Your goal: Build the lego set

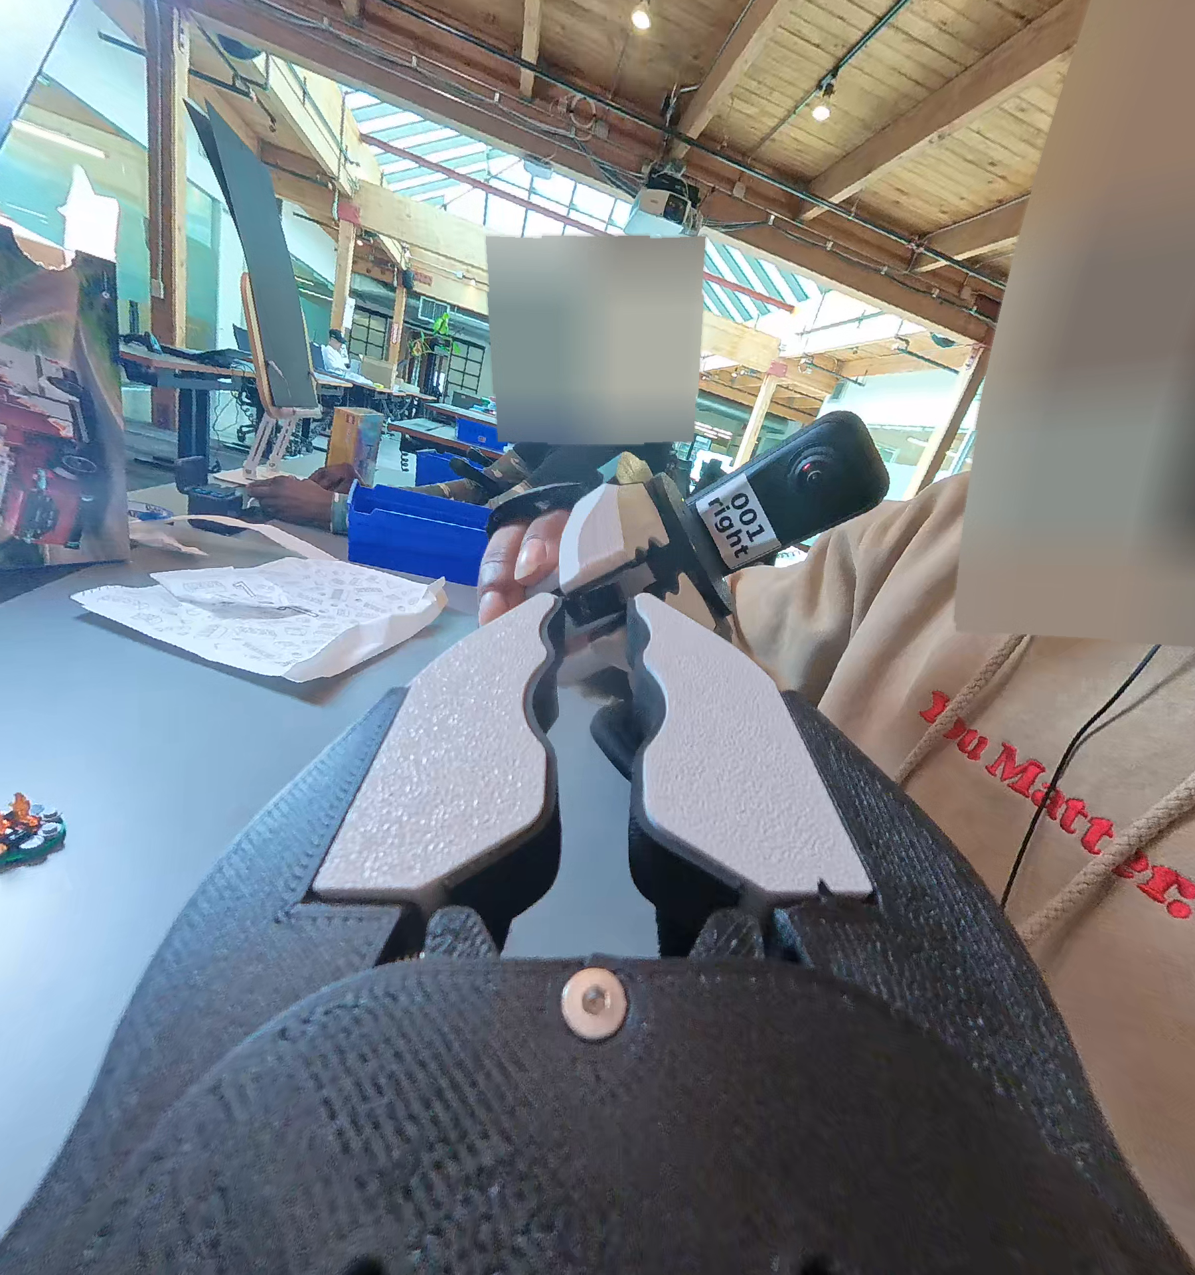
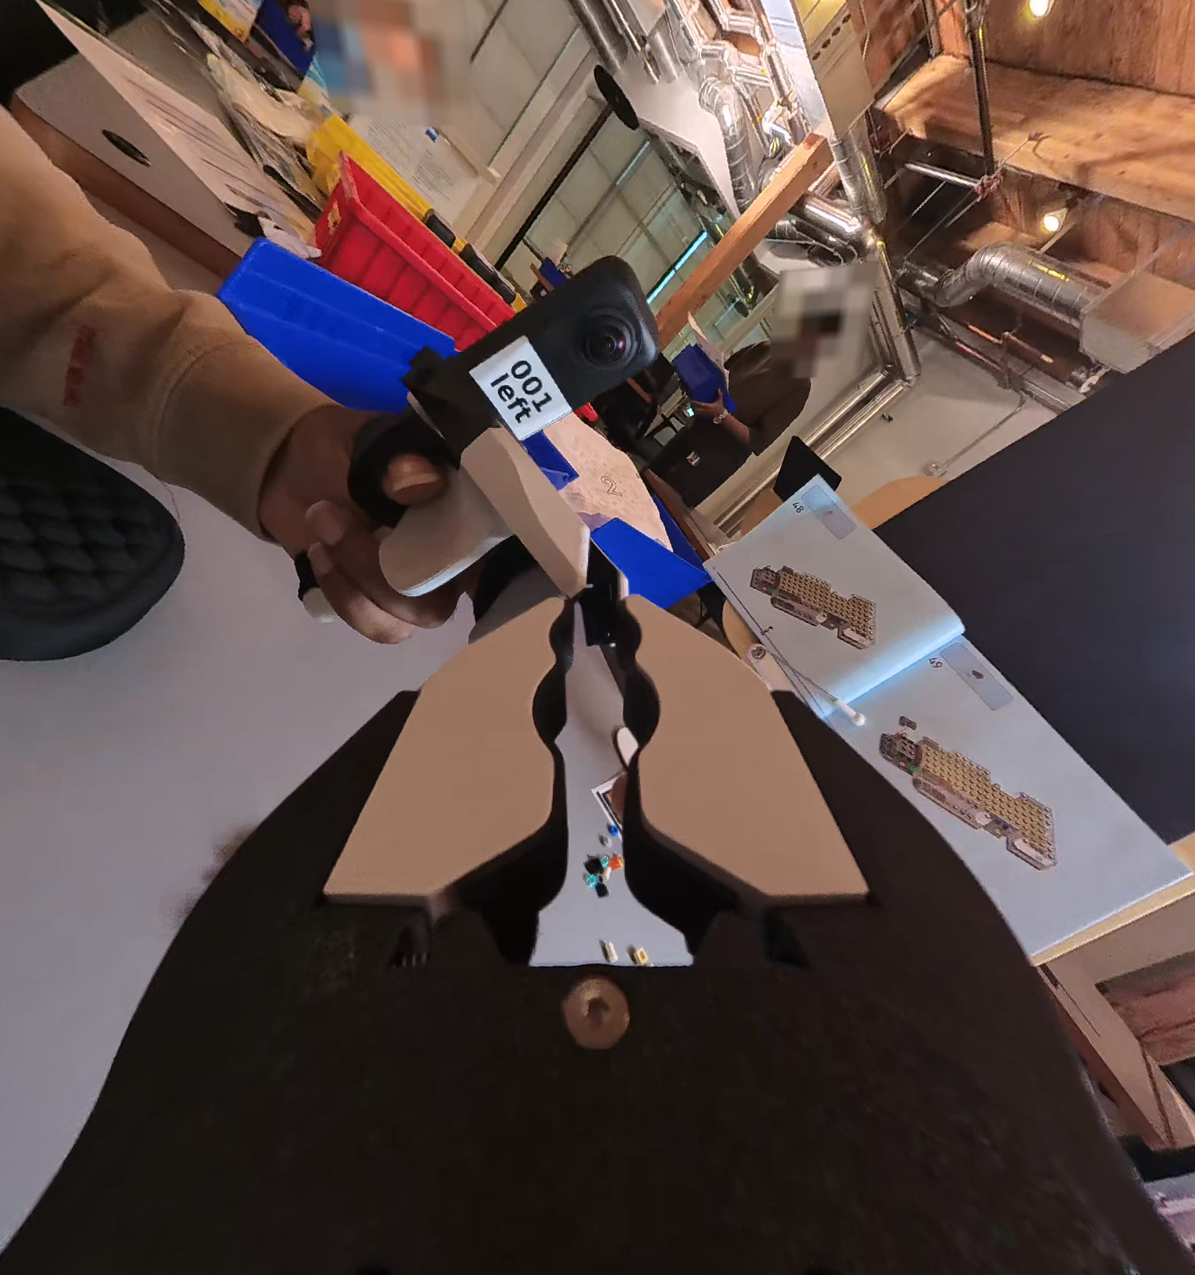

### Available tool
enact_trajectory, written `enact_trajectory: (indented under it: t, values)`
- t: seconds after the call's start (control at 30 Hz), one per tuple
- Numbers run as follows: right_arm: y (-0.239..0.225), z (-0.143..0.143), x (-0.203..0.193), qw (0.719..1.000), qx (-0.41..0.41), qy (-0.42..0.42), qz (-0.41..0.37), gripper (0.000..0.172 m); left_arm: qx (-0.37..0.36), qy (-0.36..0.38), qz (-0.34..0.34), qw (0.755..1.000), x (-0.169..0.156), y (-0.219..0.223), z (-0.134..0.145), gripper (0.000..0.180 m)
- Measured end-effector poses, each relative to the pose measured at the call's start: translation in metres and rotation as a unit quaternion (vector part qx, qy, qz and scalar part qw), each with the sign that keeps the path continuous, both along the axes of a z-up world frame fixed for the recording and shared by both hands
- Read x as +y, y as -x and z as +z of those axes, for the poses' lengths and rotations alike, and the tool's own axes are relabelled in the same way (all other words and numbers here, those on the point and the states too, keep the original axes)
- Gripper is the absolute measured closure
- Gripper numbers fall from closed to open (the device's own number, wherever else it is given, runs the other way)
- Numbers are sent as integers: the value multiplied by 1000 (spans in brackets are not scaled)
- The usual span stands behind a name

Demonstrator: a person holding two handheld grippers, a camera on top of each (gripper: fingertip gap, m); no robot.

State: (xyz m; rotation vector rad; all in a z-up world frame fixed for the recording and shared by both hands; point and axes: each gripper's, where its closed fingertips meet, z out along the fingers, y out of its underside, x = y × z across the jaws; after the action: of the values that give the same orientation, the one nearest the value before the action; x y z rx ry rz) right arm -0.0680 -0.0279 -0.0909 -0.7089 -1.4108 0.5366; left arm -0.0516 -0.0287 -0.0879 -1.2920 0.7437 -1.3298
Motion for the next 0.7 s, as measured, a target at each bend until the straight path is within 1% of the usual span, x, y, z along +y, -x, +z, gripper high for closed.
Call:
enact_trajectory:
  t: [0.07,0.13,0.17,0.23,0.27,0.3,0.37,0.43,0.47,0.57,0.7]
  values:
    - [1,-5,3,1000,-14,6,1,164,7,2,8,1000,3,2,-4,164]
    - [-1,-10,8,999,-40,30,12,164,16,7,22,1000,6,6,-10,159]
    - [-4,-16,16,996,-74,44,12,164,21,11,35,999,8,11,-13,157]
    - [-16,-40,48,981,-178,78,-9,164,37,12,66,997,11,25,-18,157]
    - [-27,-59,66,964,-244,100,-17,164,46,9,85,995,11,33,-22,157]
    - [-40,-81,83,941,-314,128,-19,164,57,6,102,993,10,40,-26,158]
    - [-67,-123,110,885,-427,185,-15,164,81,-2,132,988,8,53,-37,162]
    - [-85,-155,128,835,-498,235,-10,164,97,3,156,983,6,61,-51,165]
    - [-89,-166,134,816,-519,254,-10,164,102,5,162,981,5,64,-57,165]
    - [-91,-184,143,784,-555,277,-7,164,123,9,180,976,3,71,-71,164]
    - [-87,-195,149,775,-578,257,-15,163,140,1,196,971,-1,79,-75,164]
